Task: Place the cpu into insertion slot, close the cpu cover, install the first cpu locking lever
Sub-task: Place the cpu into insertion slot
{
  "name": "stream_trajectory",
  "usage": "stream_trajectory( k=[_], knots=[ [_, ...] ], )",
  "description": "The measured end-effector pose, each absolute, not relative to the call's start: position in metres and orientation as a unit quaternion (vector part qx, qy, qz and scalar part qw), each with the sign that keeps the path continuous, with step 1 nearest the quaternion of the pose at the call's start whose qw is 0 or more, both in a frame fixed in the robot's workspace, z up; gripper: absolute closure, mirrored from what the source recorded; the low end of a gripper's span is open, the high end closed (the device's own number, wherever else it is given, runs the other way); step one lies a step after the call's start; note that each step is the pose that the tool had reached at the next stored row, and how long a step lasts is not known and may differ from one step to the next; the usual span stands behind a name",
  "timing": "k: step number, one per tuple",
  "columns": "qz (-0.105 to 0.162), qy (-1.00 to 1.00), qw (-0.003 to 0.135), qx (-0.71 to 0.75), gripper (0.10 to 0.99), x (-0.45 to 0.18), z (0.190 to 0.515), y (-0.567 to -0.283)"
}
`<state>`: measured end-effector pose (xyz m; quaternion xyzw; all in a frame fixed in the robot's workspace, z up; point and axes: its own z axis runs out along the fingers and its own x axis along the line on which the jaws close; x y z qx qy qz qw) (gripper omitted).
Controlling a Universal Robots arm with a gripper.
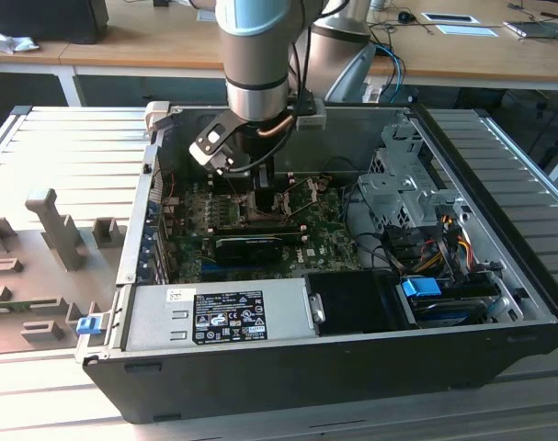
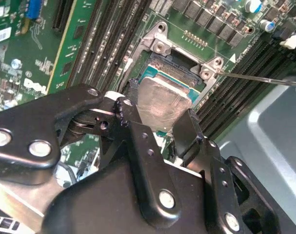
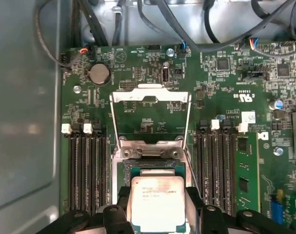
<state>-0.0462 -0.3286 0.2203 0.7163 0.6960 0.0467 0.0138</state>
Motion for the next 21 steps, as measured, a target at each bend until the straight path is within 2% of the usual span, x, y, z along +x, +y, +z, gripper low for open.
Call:
stream_trajectory(
  k=[10, 16, 18, 19, 21],
  knots=[
    [0.046, 0.697, 0.014, 0.716, 0.561, -0.046, 0.201, -0.321],
    [0.046, 0.697, 0.014, 0.716, 0.561, -0.046, 0.201, -0.321],
    [0.046, 0.697, 0.014, 0.716, 0.545, -0.046, 0.2, -0.321],
    [0.046, 0.697, 0.014, 0.716, 0.482, -0.046, 0.2, -0.321],
    [0.046, 0.697, 0.014, 0.716, 0.482, -0.046, 0.201, -0.321]
  ],
)
